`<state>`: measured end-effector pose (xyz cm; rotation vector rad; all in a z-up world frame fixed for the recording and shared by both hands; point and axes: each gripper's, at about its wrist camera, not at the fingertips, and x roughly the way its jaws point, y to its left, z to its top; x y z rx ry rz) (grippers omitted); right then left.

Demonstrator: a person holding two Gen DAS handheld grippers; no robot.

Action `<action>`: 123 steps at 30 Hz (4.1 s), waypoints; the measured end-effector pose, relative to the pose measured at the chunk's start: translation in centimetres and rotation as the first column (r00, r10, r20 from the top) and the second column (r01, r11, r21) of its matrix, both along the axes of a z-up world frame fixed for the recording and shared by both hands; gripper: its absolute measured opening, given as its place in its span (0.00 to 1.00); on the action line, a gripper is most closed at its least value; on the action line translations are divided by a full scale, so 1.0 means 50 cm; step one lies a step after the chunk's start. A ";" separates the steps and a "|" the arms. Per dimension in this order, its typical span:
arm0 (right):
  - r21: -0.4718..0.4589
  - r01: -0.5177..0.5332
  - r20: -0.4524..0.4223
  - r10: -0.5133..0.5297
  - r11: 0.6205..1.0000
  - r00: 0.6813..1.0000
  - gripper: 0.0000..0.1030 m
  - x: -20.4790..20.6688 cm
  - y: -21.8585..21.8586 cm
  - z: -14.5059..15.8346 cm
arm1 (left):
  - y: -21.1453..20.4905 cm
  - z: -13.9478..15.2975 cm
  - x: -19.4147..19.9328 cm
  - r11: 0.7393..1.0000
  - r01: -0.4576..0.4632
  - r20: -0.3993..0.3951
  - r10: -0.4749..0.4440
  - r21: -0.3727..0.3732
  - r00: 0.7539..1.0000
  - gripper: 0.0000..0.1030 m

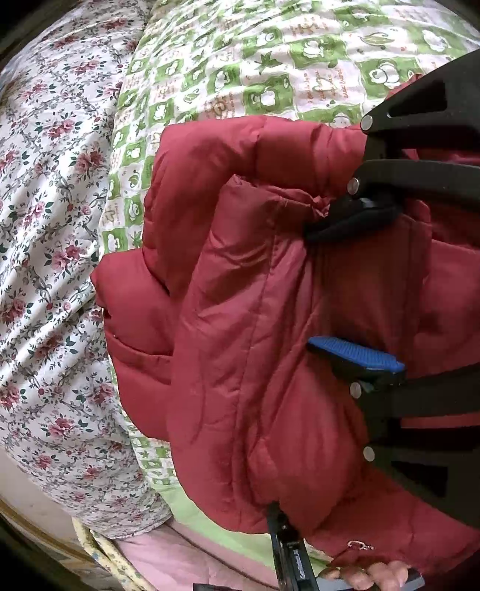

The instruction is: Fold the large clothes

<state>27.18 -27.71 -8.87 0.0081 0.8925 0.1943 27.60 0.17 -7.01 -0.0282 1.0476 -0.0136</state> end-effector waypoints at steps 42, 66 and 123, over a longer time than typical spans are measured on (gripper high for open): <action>0.075 -0.024 -0.116 0.033 0.997 0.993 0.69 -0.335 -0.052 0.177 | 0.186 0.094 -0.420 0.940 -0.046 -0.028 0.039 -0.338 0.999 0.35; 0.159 0.123 -0.291 -0.073 0.980 0.954 0.73 -0.520 -0.173 0.087 | 0.256 0.004 -0.521 0.903 -0.116 -0.213 0.028 -0.413 0.977 0.52; 0.573 -0.093 0.016 0.102 0.814 0.995 0.24 -0.550 -0.233 0.196 | 0.217 0.201 -0.550 0.846 0.188 0.179 -0.112 -0.500 0.978 0.15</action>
